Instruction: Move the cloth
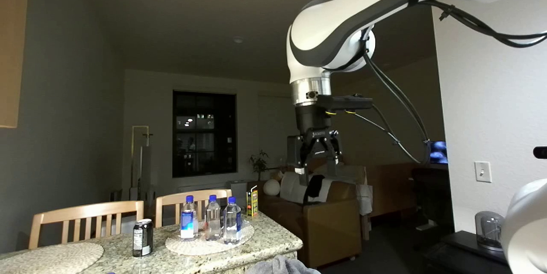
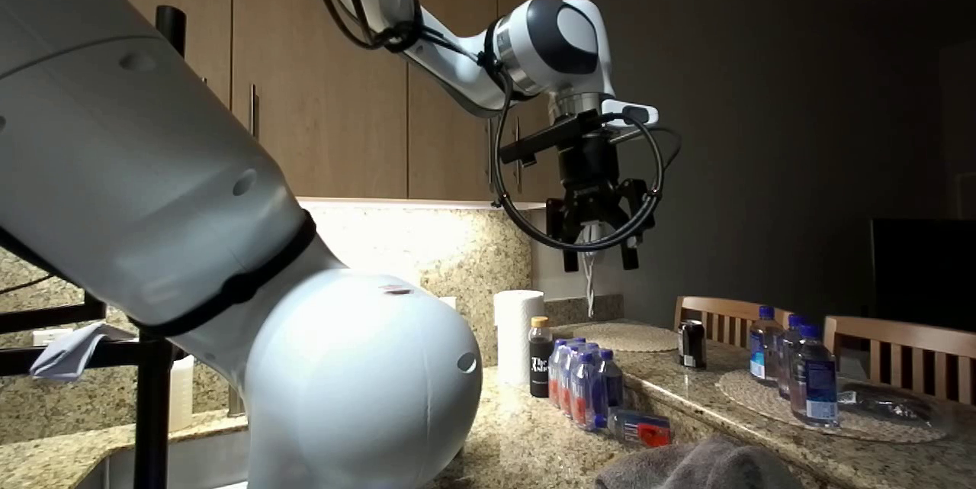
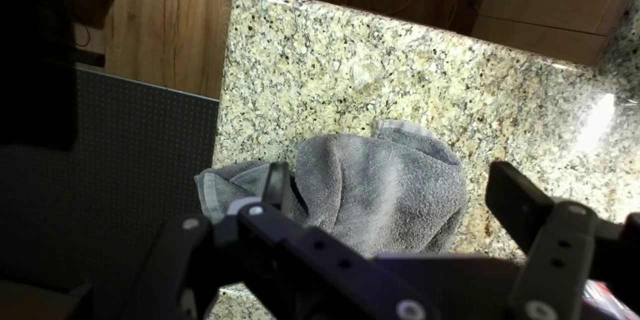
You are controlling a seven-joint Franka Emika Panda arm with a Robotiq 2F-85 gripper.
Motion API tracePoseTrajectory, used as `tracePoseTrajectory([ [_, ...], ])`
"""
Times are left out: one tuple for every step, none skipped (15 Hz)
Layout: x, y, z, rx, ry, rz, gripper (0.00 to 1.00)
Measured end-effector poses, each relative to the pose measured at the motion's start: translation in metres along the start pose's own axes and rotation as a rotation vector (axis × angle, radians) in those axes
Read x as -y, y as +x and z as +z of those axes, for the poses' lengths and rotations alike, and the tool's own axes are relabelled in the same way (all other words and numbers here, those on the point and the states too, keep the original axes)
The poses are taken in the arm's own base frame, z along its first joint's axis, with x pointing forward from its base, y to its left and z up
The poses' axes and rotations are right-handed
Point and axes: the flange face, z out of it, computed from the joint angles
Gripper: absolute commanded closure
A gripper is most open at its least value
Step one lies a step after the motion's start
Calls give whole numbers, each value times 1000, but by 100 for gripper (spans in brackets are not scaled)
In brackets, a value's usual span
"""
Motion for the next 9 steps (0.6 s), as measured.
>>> tracePoseTrajectory([
  [0,1,0,-3,1,0,0],
  [1,2,0,-6,1,-2,0],
  [2,3,1,-13,4,-3,0],
  [3,6,1,-26,7,-5,0],
  [4,9,2,-36,9,-6,0],
  [5,13,4,-46,12,-6,0],
  [6,18,6,-55,17,-6,0],
  [7,24,9,-65,22,-6,0],
  [8,30,12,-75,28,-4,0],
])
